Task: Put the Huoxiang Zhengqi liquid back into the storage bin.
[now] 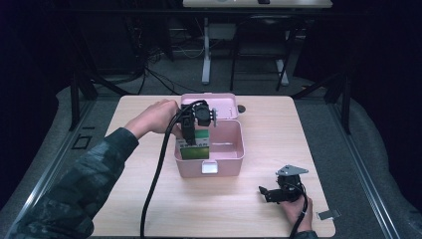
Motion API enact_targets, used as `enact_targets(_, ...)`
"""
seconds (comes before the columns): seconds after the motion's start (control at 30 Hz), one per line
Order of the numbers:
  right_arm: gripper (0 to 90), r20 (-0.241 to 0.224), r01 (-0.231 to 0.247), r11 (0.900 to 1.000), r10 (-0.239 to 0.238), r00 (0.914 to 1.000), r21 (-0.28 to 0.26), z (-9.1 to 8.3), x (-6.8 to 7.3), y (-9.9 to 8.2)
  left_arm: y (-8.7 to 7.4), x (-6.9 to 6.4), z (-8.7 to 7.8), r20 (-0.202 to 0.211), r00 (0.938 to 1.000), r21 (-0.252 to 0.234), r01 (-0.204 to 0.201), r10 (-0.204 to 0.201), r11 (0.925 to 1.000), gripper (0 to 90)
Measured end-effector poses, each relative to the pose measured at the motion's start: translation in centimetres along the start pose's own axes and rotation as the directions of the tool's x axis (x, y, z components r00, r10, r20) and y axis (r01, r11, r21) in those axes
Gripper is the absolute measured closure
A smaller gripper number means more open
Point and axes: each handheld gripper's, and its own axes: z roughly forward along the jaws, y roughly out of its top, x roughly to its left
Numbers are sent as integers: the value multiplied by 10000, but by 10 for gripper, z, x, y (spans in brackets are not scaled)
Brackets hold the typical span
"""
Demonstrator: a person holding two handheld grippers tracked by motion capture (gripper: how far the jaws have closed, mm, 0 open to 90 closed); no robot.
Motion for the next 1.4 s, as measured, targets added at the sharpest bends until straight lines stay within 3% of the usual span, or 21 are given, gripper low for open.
enact_targets(0.33,32,18,-2,10000,2,10000,0,0,0,0,0,-3,18,280,9992,142,-302,298,9994,632)
enact_targets(0.5,35,60,52,10000,-52,10000,0,0,0,0,0,-3,26,421,9988,147,-261,255,9996,632)
enact_targets(0.73,35,59,57,10000,-57,10000,-9,0,0,0,-3,-3,37,749,9971,96,127,-134,9999,631)
enact_targets(1.4,35,82,117,9999,-117,9999,15,0,1,0,-5,0,55,1055,9942,153,201,-216,9997,630)
